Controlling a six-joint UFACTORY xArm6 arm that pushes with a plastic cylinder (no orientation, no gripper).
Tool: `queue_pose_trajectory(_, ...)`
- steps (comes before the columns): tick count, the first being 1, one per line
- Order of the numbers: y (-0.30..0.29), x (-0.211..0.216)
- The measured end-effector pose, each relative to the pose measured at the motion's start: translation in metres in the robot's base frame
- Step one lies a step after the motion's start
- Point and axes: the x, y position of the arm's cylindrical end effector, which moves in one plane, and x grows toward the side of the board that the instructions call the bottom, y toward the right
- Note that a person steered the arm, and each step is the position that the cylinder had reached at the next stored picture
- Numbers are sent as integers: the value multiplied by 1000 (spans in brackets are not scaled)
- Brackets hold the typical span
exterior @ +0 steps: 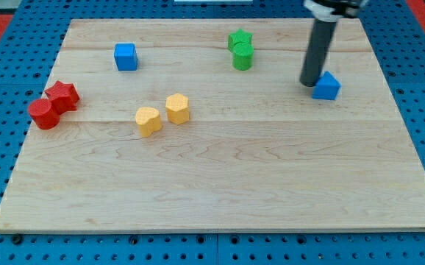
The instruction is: Move the blue cube above the red star
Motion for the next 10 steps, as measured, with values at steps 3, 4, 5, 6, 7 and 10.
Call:
queue_pose_trajectory(3,-292,-23)
queue_pose_trajectory(4,-376,-37)
queue_pose_trajectory(5,-389,-59)
queue_pose_trajectory(6,-301,-100)
queue_pose_trajectory(7,-216,-67)
queue_pose_trajectory(10,-368,-107)
